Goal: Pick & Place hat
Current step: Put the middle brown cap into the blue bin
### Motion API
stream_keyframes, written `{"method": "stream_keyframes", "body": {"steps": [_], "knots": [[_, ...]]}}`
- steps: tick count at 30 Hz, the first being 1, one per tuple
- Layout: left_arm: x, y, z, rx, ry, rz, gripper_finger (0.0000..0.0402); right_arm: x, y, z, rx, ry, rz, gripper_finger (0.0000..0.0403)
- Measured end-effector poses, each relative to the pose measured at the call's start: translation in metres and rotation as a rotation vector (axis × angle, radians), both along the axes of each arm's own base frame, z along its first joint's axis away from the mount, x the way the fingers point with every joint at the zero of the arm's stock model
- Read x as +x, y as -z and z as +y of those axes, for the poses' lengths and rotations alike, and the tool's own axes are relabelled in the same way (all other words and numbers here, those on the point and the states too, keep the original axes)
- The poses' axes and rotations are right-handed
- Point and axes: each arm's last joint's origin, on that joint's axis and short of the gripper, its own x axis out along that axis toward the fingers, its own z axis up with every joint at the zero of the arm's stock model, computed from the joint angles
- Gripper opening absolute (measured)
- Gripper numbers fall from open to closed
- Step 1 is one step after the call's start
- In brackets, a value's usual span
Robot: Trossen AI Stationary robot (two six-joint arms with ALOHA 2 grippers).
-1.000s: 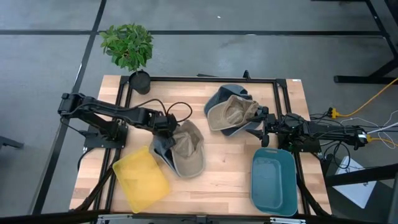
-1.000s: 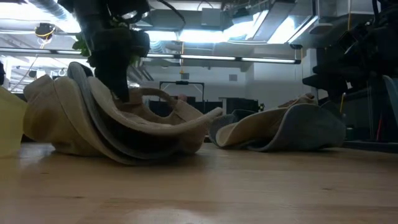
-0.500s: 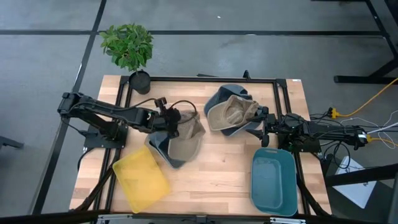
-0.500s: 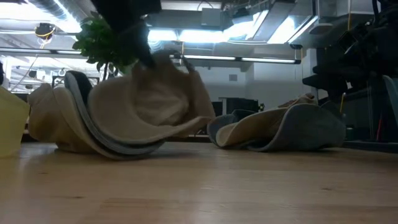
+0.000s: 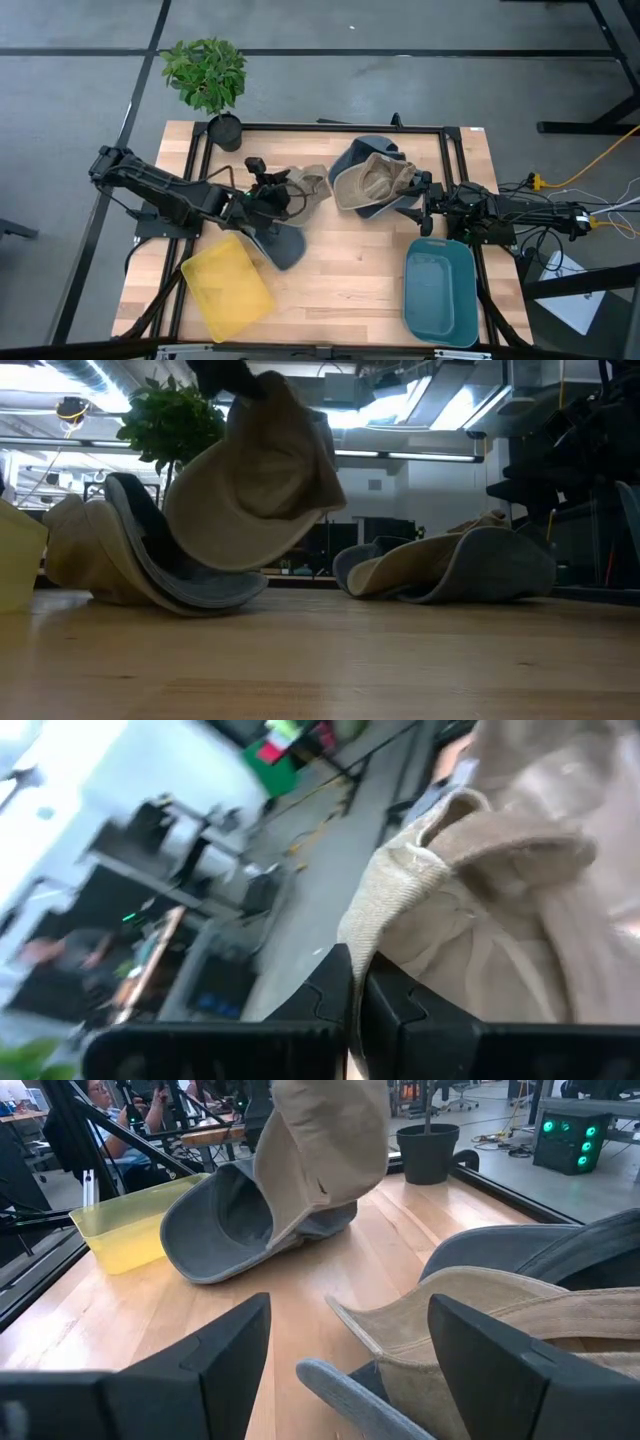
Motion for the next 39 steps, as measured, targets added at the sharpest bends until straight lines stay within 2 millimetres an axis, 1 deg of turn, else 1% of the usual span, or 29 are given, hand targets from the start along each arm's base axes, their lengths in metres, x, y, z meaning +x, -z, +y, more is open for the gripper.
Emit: {"method": "stream_keyframes", "body": {"steps": [3,6,11,14,16,21,26,30,31,35,39], "knots": [[-0.01,-0.01,0.006,-0.018,0.031,-0.028,0.0003,0.0,0.0,0.0,0.0,0.0,0.0,0.0269],[-0.023,-0.019,0.012,-0.034,0.071,-0.104,0.0003,0.0,0.0,0.0,0.0,0.0,0.0,0.0269],[-0.043,-0.029,0.02,-0.061,0.23,-0.307,0.0003,0.0,0.0,0.0,0.0,0.0,0.0,0.0269],[-0.053,-0.032,0.025,-0.052,0.277,-0.43,0.0003,0.0,0.0,0.0,0.0,0.0,0.0,0.0269],[-0.057,-0.032,0.028,-0.053,0.311,-0.479,0.0003,0.0,0.0,0.0,0.0,0.0,0.0,0.0269],[-0.057,-0.034,0.028,-0.094,0.422,-0.547,0.0003,0.0,0.0,0.0,0.0,0.0,0.0,0.0269],[-0.056,-0.037,0.024,-0.141,0.568,-0.587,0.0003,0.0,0.0,0.0,0.0,0.0,0.0,0.0269],[-0.056,-0.038,0.022,-0.173,0.642,-0.598,0.0003,0.0,-0.001,0.0,0.004,0.001,-0.01,0.0269],[-0.056,-0.038,0.021,-0.174,0.654,-0.597,0.0003,0.0,-0.003,0.0,0.03,0.004,-0.029,0.0269],[-0.056,-0.039,0.021,-0.175,0.682,-0.614,0.0003,0.001,-0.013,0.0,0.238,0.02,-0.167,0.0269],[-0.057,-0.044,0.021,-0.165,0.683,-0.656,0.0003,-0.001,-0.026,-0.005,0.322,0.177,-0.34,0.0269]]}}
